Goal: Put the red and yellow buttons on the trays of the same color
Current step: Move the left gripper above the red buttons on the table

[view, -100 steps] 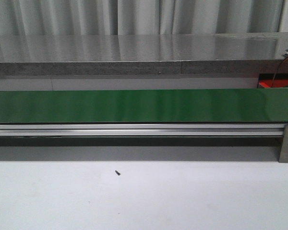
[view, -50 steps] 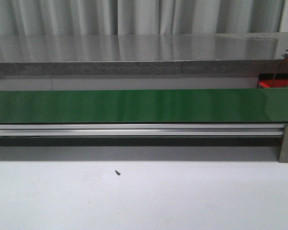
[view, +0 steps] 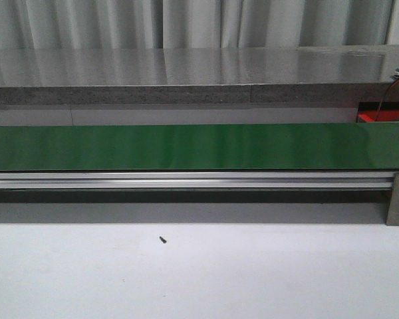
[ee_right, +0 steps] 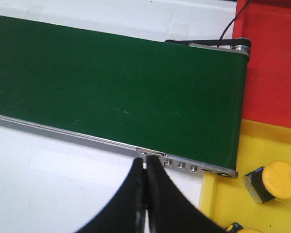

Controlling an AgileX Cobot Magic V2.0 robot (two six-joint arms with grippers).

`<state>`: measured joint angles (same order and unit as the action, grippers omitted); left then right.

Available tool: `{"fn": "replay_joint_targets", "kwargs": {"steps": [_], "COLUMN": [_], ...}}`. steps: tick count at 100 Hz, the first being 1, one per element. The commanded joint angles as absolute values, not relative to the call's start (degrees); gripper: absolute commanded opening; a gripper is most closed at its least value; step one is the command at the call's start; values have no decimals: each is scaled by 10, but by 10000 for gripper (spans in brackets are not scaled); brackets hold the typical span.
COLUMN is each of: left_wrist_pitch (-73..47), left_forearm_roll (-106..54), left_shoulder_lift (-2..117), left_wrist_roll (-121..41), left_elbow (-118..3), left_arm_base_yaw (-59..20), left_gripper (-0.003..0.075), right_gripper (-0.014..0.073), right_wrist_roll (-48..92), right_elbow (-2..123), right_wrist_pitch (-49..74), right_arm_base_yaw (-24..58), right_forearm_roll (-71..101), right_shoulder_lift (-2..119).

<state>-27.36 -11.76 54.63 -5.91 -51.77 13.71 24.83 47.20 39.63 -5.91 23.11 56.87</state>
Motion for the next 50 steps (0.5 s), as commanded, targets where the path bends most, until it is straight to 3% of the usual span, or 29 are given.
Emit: {"fn": "replay_joint_targets", "kwargs": {"steps": [1, 23, 50], "left_wrist_pitch": [-274, -342, -379], "left_forearm_roll": [-124, -115, -75], "left_shoulder_lift": [591, 743, 901], "left_wrist_roll": [-52, -52, -52], "left_elbow": [-591, -714, -793], "left_arm_base_yaw": [177, 251, 271], "left_gripper": [586, 586, 586], "right_gripper": [-69, -69, -69], "right_wrist_roll": [255, 255, 255], "right_elbow": [491, 491, 491], "right_wrist_pitch": [366, 366, 366], "right_arm_base_yaw": [-58, -58, -58], "right_forearm_roll": [242, 242, 242], "right_shoulder_lift": [559, 559, 559]}}
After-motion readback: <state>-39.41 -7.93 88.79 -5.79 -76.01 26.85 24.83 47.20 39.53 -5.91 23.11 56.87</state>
